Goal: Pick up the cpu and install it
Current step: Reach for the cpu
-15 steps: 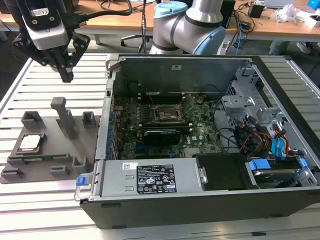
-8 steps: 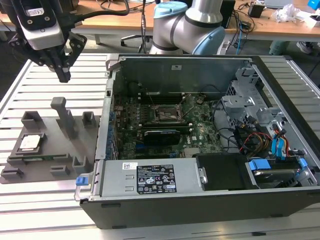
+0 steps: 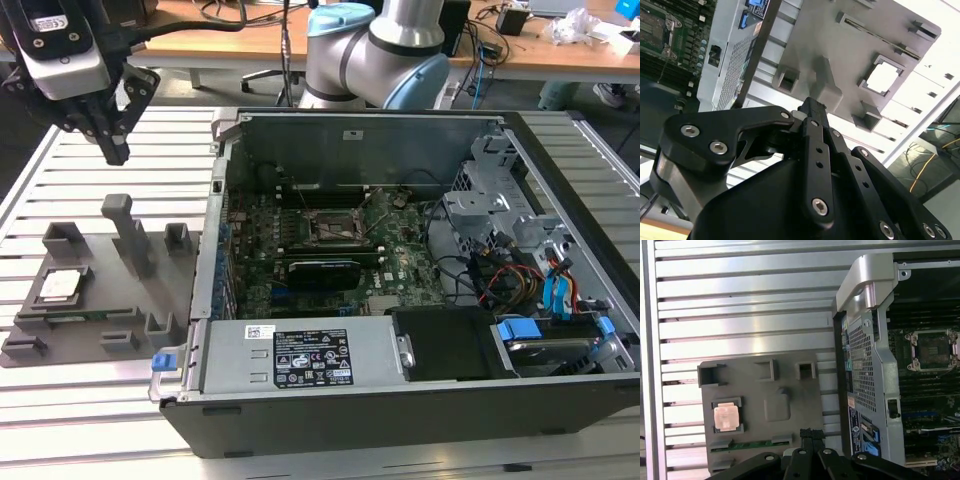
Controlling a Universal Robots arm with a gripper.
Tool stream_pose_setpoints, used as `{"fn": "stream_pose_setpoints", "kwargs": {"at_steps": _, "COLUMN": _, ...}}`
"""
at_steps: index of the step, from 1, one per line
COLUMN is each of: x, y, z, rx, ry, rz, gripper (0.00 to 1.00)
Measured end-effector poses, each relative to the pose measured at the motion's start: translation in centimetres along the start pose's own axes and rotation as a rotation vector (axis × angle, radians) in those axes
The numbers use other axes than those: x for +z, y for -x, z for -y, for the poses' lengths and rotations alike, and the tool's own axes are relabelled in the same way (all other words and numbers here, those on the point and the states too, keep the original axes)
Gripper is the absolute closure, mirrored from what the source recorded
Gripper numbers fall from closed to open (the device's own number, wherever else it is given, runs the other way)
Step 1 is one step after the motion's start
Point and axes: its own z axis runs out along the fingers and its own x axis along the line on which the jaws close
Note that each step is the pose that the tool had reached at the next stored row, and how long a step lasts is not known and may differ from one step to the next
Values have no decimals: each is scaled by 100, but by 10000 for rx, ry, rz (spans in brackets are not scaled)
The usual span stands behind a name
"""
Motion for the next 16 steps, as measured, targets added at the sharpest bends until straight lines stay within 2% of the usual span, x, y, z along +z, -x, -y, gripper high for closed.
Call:
{"fn": "stream_pose_setpoints", "kwargs": {"at_steps": 14, "x": -4, "y": -157, "z": 11, "rx": 0, "ry": 0, "rz": 0, "gripper": 89}}
{"fn": "stream_pose_setpoints", "kwargs": {"at_steps": 16, "x": -6, "y": -207, "z": 15, "rx": 0, "ry": 0, "rz": 0, "gripper": 89}}
